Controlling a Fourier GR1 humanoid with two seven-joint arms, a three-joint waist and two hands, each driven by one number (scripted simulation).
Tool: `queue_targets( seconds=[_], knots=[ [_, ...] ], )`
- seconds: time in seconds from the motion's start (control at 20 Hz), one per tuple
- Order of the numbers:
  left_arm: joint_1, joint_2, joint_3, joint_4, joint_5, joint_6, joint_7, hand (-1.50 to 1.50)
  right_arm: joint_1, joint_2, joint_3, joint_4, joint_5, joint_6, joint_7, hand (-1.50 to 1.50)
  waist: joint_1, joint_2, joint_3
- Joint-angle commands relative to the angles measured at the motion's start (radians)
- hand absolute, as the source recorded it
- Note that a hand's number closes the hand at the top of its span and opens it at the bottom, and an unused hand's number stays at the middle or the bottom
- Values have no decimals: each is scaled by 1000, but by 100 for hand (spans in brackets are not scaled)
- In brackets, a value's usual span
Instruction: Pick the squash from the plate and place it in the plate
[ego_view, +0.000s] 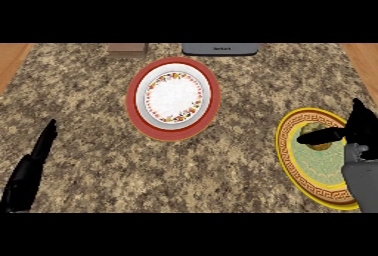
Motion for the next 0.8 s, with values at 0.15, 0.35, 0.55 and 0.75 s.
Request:
queue_targets(
  seconds=[0.15, 0.35, 0.55, 0.75],
  knots=[
    [21, 3, 31, -75, -5, -37, 51, 0, -9, 29, -17, -34, -40, 139, 126, -150, 5, 0, 1],
    [-43, -26, 51, 17, -28, -54, 35, 0, 46, 24, -66, 57, -64, 125, 8, -150, -1, 2, 1],
    [-50, -18, 81, 2, -43, -82, 49, 0, 9, 37, -87, 133, -46, 125, -17, -150, 3, 2, 1],
    [32, -74, 62, -96, -84, -56, 76, 0, 39, 57, -102, 108, -34, 124, -35, -150, 4, 1, 1]
  ],
)
